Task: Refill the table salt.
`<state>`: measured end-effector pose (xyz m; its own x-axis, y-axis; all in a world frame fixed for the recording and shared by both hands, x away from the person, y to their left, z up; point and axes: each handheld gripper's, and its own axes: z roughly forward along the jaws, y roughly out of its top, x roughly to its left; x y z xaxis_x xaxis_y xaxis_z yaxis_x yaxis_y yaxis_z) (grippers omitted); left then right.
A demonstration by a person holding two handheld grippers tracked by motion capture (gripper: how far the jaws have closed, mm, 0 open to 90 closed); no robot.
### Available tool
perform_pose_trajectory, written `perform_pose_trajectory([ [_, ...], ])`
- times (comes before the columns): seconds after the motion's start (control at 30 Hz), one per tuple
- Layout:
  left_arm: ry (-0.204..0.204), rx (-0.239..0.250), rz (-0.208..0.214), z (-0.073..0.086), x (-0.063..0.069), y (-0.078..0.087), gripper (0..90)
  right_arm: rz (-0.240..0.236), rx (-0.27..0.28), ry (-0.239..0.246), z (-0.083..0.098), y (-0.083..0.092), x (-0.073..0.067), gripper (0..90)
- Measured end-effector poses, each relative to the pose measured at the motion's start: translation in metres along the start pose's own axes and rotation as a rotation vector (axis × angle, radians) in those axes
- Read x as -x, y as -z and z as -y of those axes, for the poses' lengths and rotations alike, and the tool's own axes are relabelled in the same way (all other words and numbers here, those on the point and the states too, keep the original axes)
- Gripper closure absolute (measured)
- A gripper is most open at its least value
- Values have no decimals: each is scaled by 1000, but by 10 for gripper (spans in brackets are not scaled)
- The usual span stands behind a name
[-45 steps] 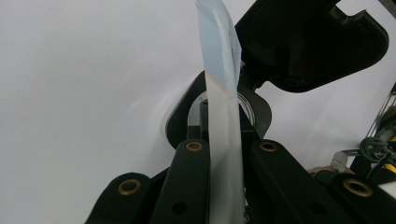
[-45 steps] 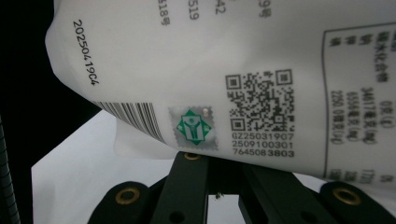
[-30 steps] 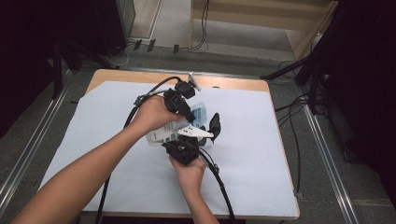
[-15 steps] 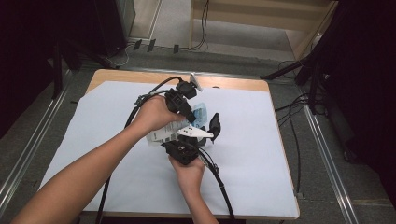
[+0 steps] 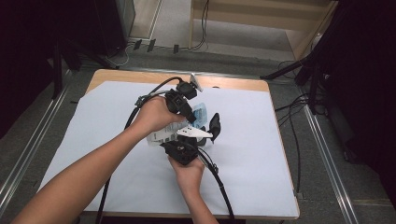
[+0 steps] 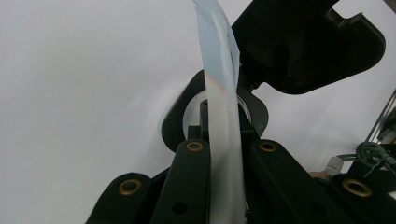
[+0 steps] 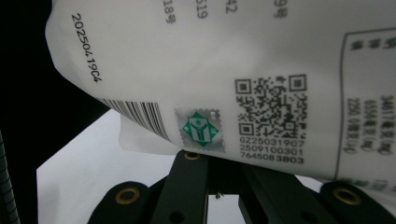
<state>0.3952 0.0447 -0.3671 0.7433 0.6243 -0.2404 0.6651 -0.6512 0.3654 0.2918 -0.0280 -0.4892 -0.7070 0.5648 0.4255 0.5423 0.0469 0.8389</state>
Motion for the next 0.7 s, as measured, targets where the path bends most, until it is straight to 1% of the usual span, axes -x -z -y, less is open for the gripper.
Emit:
perform_pose_trajectory([
  [0.13, 5, 7, 8, 1, -1, -2, 900, 6, -10, 4, 0, 0, 1, 900],
  [0.2, 6, 2, 8, 2, -2, -2, 900, 3, -14, 4, 0, 0, 1, 900],
  [0.3, 11, 6, 4, 1, -2, -2, 900, 0, -11, -1, 0, -1, 1, 900],
  [0.43, 6, 5, 0, 0, -2, 0, 899, -2, -1, 1, -1, -1, 0, 900],
  [0.57, 7, -1, -2, -1, -2, 0, 899, -4, 6, -7, -1, -2, 0, 900],
  [0.7, 11, -3, 1, 0, -2, 1, 900, -6, 5, -10, -1, -3, 0, 900],
])
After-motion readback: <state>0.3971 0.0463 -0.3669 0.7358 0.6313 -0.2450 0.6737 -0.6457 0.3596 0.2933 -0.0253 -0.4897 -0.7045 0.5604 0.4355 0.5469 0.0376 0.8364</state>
